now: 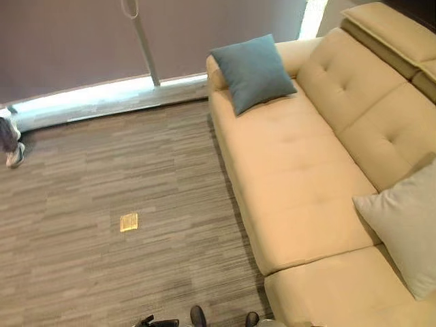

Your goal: Pick up all the scattered cushions and arrange them neatly on the sofa.

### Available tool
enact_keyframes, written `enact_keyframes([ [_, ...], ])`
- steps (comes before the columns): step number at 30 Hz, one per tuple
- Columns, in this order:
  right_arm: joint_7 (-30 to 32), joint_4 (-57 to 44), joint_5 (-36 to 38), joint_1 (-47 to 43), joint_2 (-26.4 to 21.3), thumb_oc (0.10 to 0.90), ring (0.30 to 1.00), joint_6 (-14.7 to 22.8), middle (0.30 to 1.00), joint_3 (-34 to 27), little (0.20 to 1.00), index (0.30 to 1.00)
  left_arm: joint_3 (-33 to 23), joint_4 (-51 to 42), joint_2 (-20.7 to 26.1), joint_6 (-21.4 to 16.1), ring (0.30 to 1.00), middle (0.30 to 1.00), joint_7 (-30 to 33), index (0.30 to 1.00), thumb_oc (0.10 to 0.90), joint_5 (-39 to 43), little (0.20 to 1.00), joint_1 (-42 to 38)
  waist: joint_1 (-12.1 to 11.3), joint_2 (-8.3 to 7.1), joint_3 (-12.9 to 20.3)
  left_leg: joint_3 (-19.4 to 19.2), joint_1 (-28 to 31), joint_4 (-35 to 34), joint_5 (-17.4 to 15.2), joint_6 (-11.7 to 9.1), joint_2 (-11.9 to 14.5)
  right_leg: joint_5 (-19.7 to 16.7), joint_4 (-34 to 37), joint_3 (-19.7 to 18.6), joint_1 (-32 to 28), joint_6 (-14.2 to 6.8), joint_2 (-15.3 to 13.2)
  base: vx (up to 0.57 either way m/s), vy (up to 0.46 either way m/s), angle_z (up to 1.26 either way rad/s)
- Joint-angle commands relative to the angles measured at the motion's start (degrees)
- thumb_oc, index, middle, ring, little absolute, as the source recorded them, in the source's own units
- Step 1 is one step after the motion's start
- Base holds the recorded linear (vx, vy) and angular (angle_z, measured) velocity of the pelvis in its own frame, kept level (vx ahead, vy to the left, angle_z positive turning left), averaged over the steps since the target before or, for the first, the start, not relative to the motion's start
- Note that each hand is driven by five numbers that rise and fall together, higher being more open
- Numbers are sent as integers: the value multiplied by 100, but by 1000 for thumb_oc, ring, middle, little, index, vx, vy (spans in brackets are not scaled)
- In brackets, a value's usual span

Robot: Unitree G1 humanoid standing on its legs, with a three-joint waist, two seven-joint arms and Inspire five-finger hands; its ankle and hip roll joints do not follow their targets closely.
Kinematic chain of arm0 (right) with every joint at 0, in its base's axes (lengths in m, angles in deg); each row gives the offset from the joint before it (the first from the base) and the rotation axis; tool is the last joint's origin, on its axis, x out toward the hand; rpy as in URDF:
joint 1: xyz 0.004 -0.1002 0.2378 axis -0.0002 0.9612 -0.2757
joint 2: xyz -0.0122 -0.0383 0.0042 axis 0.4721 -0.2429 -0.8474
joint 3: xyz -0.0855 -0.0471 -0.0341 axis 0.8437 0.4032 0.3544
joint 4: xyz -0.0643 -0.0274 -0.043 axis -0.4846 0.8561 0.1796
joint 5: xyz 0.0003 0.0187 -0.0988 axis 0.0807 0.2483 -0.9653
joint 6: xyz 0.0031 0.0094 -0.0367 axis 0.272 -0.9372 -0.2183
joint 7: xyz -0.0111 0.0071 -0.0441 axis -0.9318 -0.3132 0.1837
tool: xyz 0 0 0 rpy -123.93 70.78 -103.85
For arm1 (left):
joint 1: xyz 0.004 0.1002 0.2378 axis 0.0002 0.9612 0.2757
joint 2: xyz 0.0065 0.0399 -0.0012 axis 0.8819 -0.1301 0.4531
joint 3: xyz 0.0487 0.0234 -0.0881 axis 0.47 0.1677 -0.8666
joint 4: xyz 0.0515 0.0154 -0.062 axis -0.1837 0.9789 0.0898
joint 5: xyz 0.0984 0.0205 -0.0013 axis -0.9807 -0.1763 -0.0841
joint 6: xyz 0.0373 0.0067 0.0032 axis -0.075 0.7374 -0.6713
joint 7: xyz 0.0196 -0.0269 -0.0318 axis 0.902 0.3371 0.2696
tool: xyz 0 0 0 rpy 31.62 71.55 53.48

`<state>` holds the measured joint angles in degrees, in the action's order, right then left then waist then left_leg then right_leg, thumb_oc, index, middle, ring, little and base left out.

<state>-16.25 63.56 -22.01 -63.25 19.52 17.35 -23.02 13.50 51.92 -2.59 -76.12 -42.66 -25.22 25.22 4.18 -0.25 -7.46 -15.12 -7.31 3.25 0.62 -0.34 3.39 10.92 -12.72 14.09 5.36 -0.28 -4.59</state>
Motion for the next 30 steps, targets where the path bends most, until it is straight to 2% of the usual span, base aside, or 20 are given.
enact_keyframes([
  [1,157,-137,94,-245,20,800,900,53,900,67,900,900,-71,320,98,98,900,900,49,900,800,-274,900,165,-185,-459,-67,34,-465,-96,-97,-157,114,-201,1068,-165,-686,-394,28,298,195,25],
  [2,160,-146,106,-250,17,800,900,58,900,75,900,900,-39,354,104,83,900,900,69,900,800,-296,900,156,-232,-546,-95,167,-614,-114,-160,-252,194,-78,1061,-178,-823,-430,-62,227,129,40],
  [3,160,-146,106,-251,20,800,900,58,900,74,900,900,-39,356,107,82,900,900,69,900,800,-296,900,155,-226,-553,-98,173,-615,-103,-168,-251,189,-69,1057,-172,-829,-432,-68,255,156,37],
  [5,140,-127,81,-272,17,800,900,32,900,80,900,900,7,459,123,88,900,900,109,900,800,-359,900,127,-371,-652,-177,243,-1068,-49,-71,-375,535,14,1089,-103,-1077,-486,-228,325,255,12],
  [7,122,-62,55,-247,37,800,900,21,900,57,900,900,20,525,113,120,900,900,119,900,800,-459,900,153,-414,-646,-149,232,-1067,-19,17,-390,539,-7,1127,-83,-1173,-534,-260,363,348,43],
  [8,113,43,42,-265,80,800,900,-19,900,23,900,900,101,554,138,137,900,900,191,900,800,-678,900,109,-498,-648,-107,267,-1287,173,245,-362,515,-131,1075,-50,-1174,-609,-367,405,386,30],
  [9,112,45,42,-259,81,800,900,-19,900,26,900,900,102,557,138,137,900,900,192,900,800,-678,900,117,-484,-684,-102,303,-1242,186,145,-409,476,-58,1067,-71,-1224,-620,-398,416,537,-10],
  [11,58,15,50,-295,137,800,900,-84,900,-48,900,900,123,579,237,211,900,900,211,900,800,-906,900,72,-523,-686,-78,203,-1049,207,40,-121,269,-546,229,-98,-833,-721,-788,283,405,-16],
  [12,57,17,49,-288,139,800,900,-85,900,-44,900,900,123,582,239,212,900,900,211,900,800,-906,900,79,-515,-730,-84,234,-989,218,-65,-161,222,-457,191,-128,-880,-753,-832,222,275,-7],
  [14,44,-82,134,-307,160,800,900,-109,900,-93,900,900,167,488,328,210,900,900,133,900,800,-916,900,36,-476,-684,-113,170,-714,198,-246,11,87,-960,-642,-46,-631,-776,-1154,328,409,-9],
  [15,36,-222,166,-271,181,800,900,-73,900,-61,900,900,272,358,440,187,900,900,47,900,800,-951,900,-37,-358,-592,-129,200,-360,68,-385,136,-59,-1254,-1337,-163,-414,-724,-1230,322,405,-1],
  [16,36,-223,166,-269,181,800,900,-73,900,-61,900,900,272,357,440,188,900,900,47,900,800,-951,900,-37,-360,-597,-131,196,-353,62,-385,140,-65,-1250,-1347,-171,-410,-729,-1237,325,356,25],
  [17,30,-274,172,-247,185,800,900,-50,900,-49,900,900,314,320,501,193,900,900,12,900,800,-978,900,-99,-282,-551,-142,216,-185,-33,-427,174,-106,-1229,-1572,-254,-243,-687,-1170,156,185,51],
  [19,12,-315,152,-229,205,800,900,0,900,6,900,900,425,244,575,171,900,900,-25,900,800,-1077,900,-232,-126,-435,-165,234,74,-220,-395,211,-120,-1148,-1554,-193,173,-540,-931,260,212,46],
  [21,-4,-288,133,-240,224,800,900,13,900,42,900,900,525,183,597,160,900,900,-38,900,800,-1153,900,-343,6,-372,-264,309,305,-274,-474,197,-186,-936,-1258,-107,441,-484,-713,332,109,22],
  [22,-22,-234,132,-255,230,800,900,-13,900,30,900,900,635,133,578,181,900,900,-92,900,800,-1260,900,-468,145,-356,-372,462,520,-236,-640,185,-306,-831,-807,-118,665,-496,-490,385,86,28],
  [24,-26,-208,118,-253,227,800,900,-28,900,21,900,900,691,117,553,175,900,900,-105,900,800,-1314,900,-520,199,-369,-412,507,620,-211,-727,176,-369,-857,-540,-106,732,-525,-426,251,45,51],
  [26,-17,-125,155,-238,248,800,900,-77,900,-51,900,900,788,134,461,200,900,900,-144,900,800,-1480,900,-573,346,-430,-415,583,881,-177,-962,141,-530,-1084,237,44,933,-643,-378,309,39,64],
  [28,-9,-123,189,-226,246,800,900,-77,900,-91,900,900,806,150,421,201,900,900,-149,900,800,-1516,900,-557,387,-421,-453,615,999,-145,-1049,128,-556,-1153,408,108,968,-671,-316,333,40,48],
  [30,6,-146,225,-106,246,800,900,-87,900,-174,900,900,861,243,323,221,900,900,-179,900,800,-1714,900,-481,589,-434,-421,760,1353,-155,-1272,90,-703,-1373,930,2,1137,-761,-100,492,37,34],
])
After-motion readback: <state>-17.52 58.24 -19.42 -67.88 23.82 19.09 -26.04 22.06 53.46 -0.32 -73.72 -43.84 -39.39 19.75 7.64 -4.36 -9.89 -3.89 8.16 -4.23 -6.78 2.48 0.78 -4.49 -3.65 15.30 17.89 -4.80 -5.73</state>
